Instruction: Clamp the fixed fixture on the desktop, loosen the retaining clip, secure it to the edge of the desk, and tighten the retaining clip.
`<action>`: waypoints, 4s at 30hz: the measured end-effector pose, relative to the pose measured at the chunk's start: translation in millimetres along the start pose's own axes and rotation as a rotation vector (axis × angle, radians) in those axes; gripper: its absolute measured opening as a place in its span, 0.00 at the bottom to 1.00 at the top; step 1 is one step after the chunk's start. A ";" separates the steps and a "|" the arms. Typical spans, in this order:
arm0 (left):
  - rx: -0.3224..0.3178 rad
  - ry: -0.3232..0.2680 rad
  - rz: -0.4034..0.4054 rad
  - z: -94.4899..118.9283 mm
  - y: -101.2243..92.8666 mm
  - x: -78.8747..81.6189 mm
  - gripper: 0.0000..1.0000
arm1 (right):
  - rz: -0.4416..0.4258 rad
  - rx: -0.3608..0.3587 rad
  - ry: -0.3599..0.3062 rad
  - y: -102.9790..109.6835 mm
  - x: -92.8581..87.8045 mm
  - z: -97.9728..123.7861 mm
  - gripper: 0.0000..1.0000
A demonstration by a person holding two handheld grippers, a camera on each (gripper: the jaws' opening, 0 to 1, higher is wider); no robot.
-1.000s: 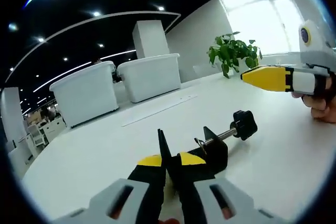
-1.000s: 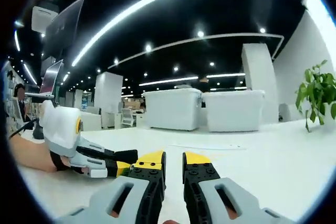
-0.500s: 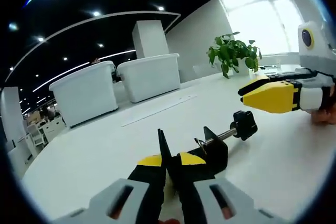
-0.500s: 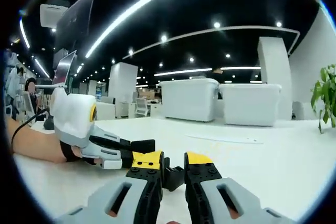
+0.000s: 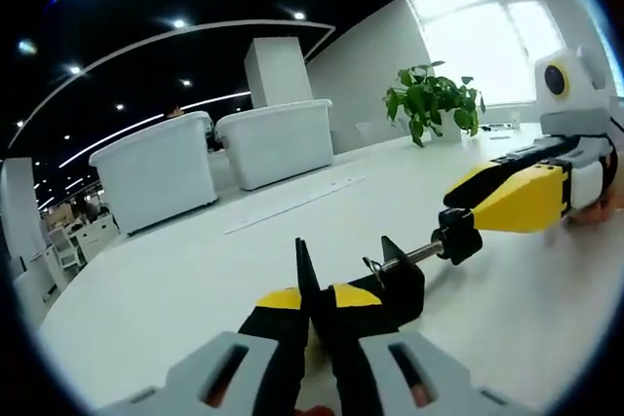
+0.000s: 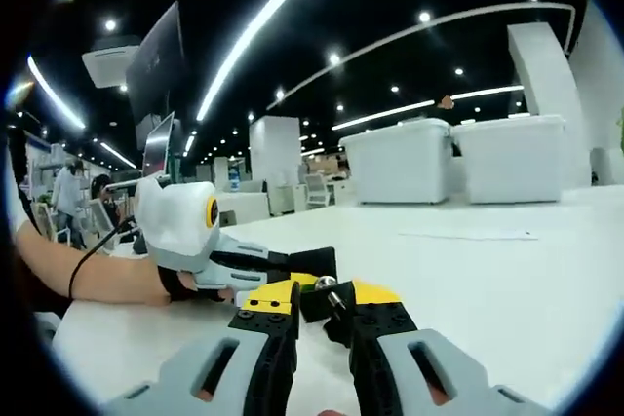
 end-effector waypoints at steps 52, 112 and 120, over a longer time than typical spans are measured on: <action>-0.013 0.004 0.017 -6.6 5.7 0.6 0.08 | 0.171 -0.011 0.039 -6.0 -11.0 -2.1 0.20; -0.009 0.000 0.016 -1.8 0.4 -0.1 0.08 | 0.315 0.073 -0.032 3.6 -1.5 -3.7 0.04; -0.013 0.002 0.015 -1.1 -0.8 -0.6 0.08 | 0.159 0.071 -0.009 1.2 0.5 1.1 0.19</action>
Point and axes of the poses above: the point that each gripper's makers call its tool centre point, and the gripper's own axes: z roughly backward along the fingers, y roughly to its left, x roughly out of its top, the point moved 5 cm from there along z, roughly backward along the fingers, and after that the axes turned 5 degrees about -x, right-handed, at the moved point
